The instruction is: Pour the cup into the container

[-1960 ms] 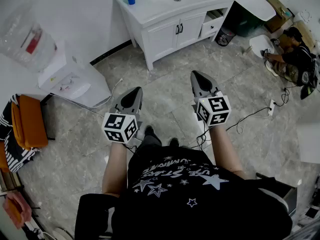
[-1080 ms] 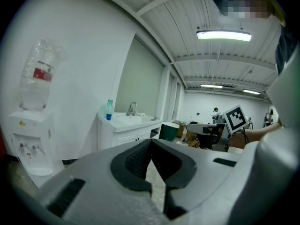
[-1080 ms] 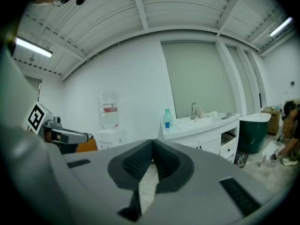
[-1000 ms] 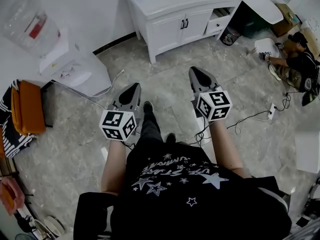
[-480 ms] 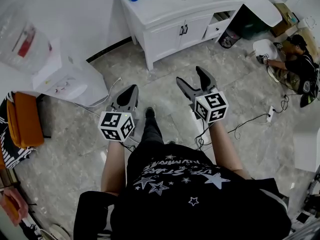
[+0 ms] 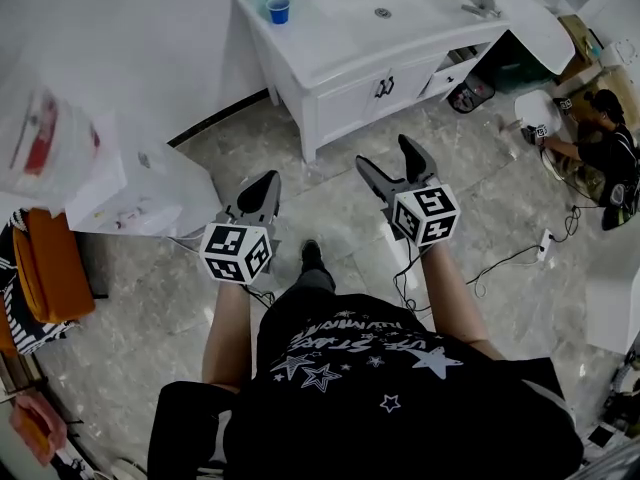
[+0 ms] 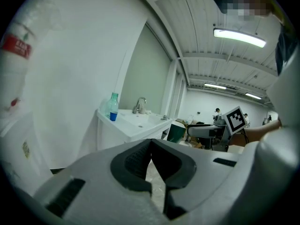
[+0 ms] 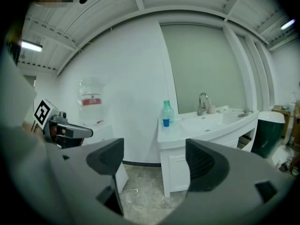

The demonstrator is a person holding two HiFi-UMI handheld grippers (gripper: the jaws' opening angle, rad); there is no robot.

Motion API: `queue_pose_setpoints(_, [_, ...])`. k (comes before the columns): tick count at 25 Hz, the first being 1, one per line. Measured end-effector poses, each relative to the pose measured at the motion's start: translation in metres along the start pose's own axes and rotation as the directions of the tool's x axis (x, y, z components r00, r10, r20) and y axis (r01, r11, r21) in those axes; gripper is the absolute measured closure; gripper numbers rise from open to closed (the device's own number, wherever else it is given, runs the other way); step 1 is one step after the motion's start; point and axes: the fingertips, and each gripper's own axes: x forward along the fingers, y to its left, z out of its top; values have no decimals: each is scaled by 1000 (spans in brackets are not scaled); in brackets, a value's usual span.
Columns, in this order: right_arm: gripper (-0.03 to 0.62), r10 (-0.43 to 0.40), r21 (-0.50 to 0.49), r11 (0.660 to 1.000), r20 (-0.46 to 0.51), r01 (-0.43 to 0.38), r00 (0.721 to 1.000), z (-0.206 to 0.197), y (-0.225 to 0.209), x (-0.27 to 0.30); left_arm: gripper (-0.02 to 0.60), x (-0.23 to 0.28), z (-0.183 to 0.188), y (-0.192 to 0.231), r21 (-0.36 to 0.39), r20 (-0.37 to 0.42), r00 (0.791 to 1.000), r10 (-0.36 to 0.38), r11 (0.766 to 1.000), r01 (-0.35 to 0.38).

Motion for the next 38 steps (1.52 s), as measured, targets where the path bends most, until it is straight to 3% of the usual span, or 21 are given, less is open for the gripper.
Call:
queue_pose_setpoints(11, [194, -50, 3, 999, 16, 50, 999, 52, -12, 107, 571, 52, 42, 102, -18, 5, 1000, -30, 999, 30])
queue_pose_setpoints(19, [194, -67, -24, 997, 10, 68, 998, 72, -34, 147, 572, 76, 55, 141, -44, 25, 999, -20, 999, 21])
queue_pose_setpoints(29, [197, 35, -64, 997, 1, -35, 999, 90, -67, 224, 571, 104, 67, 174, -50, 31, 996, 89, 995, -87])
queue_pose_setpoints(38, [197, 199, -101, 974, -47, -203, 979, 115, -133, 332, 571, 186, 96, 216, -66, 13, 974, 226, 972, -225])
